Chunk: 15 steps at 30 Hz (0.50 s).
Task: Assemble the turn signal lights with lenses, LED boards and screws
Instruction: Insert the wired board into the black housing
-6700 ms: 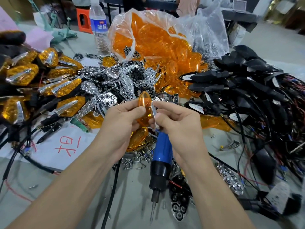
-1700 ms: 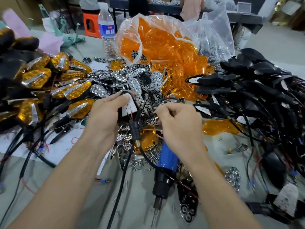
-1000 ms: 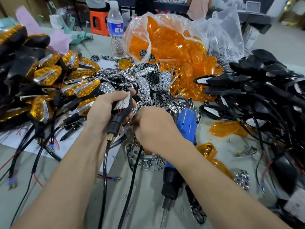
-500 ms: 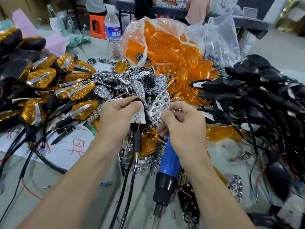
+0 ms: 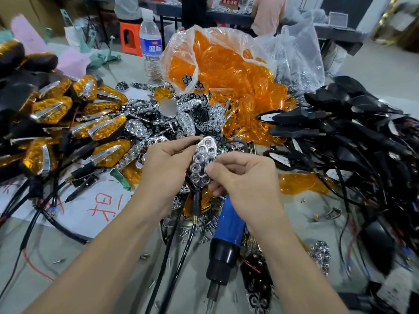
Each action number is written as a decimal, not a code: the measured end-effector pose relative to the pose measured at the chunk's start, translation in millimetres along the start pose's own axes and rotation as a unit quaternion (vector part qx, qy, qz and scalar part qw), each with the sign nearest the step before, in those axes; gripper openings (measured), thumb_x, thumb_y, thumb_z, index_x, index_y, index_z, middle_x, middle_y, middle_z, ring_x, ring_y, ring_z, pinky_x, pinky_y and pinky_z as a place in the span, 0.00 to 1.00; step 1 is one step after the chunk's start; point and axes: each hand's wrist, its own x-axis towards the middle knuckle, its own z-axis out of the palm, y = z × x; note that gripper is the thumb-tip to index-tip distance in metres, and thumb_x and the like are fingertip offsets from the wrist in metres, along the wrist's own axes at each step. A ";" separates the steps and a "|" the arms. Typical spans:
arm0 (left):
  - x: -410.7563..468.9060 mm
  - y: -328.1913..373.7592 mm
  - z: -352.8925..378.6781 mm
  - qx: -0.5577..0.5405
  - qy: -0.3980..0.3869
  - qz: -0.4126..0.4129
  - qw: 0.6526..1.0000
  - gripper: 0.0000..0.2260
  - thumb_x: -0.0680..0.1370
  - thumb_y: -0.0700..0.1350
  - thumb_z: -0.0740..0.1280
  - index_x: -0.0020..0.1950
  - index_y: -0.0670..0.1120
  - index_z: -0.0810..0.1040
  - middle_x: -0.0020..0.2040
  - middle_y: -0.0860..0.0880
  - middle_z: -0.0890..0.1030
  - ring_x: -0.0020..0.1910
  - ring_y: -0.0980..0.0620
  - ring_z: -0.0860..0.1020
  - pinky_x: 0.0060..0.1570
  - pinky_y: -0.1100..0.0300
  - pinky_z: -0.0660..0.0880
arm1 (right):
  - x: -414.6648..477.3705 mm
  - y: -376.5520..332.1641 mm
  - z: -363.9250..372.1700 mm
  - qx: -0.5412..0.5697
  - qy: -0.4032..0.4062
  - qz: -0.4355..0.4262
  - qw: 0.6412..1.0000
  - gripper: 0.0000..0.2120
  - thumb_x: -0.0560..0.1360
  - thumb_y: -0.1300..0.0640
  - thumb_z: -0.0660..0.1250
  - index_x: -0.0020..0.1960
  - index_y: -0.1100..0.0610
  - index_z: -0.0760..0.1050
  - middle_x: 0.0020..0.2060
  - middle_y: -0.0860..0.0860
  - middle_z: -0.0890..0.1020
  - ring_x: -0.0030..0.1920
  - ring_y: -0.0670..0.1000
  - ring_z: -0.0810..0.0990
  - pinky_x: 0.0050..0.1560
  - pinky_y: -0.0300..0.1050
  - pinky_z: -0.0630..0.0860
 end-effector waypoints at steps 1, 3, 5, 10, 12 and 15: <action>0.0 -0.2 0.0 -0.013 -0.005 -0.017 1.000 0.15 0.80 0.38 0.71 0.45 0.58 0.90 0.47 0.50 0.89 0.47 0.54 0.87 0.44 0.63 0.80 | -1.1 -0.6 0.7 -0.043 0.011 -0.019 0.999 0.07 0.74 0.61 0.78 0.41 0.51 0.86 0.32 0.49 0.86 0.29 0.48 0.83 0.33 0.42 0.80; -0.3 -0.1 -0.2 -0.035 -0.025 -0.054 0.998 0.12 0.80 0.38 0.70 0.48 0.52 0.90 0.48 0.46 0.89 0.50 0.49 0.87 0.47 0.58 0.81 | -3.8 -1.8 2.2 -0.132 0.029 -0.070 0.988 0.09 0.73 0.58 0.79 0.40 0.44 0.85 0.31 0.42 0.85 0.30 0.43 0.82 0.33 0.35 0.78; -0.7 0.1 -2.8 -0.045 -0.039 -0.075 0.995 0.12 0.80 0.37 0.68 0.49 0.49 0.89 0.49 0.44 0.88 0.53 0.46 0.86 0.51 0.54 0.80 | -6.4 -1.3 2.9 -0.202 0.046 -0.105 0.973 0.10 0.72 0.55 0.79 0.36 0.43 0.84 0.32 0.38 0.84 0.34 0.41 0.82 0.35 0.31 0.76; -1.8 -0.6 -6.9 -0.035 -0.056 -0.091 0.994 0.13 0.82 0.39 0.65 0.52 0.50 0.89 0.55 0.45 0.88 0.64 0.43 0.81 0.64 0.47 0.76 | -4.6 -4.0 5.0 -0.299 0.027 -0.081 0.950 0.11 0.72 0.51 0.79 0.34 0.42 0.80 0.37 0.39 0.82 0.43 0.38 0.79 0.39 0.29 0.68; -2.8 0.9 -6.0 -0.049 -0.075 -0.096 0.991 0.13 0.84 0.45 0.64 0.53 0.49 0.89 0.53 0.43 0.88 0.57 0.44 0.85 0.52 0.52 0.81 | -4.6 -3.4 7.0 -0.288 0.051 -0.076 0.953 0.14 0.71 0.51 0.80 0.31 0.42 0.79 0.31 0.34 0.81 0.40 0.35 0.80 0.35 0.28 0.70; -0.7 6.5 -3.6 -0.032 -0.087 -0.136 0.986 0.19 0.85 0.54 0.60 0.49 0.49 0.90 0.49 0.44 0.88 0.53 0.45 0.85 0.44 0.54 0.82 | -6.6 -0.4 9.1 -0.258 0.088 -0.071 0.960 0.15 0.68 0.52 0.82 0.35 0.43 0.76 0.34 0.35 0.81 0.37 0.36 0.81 0.34 0.28 0.72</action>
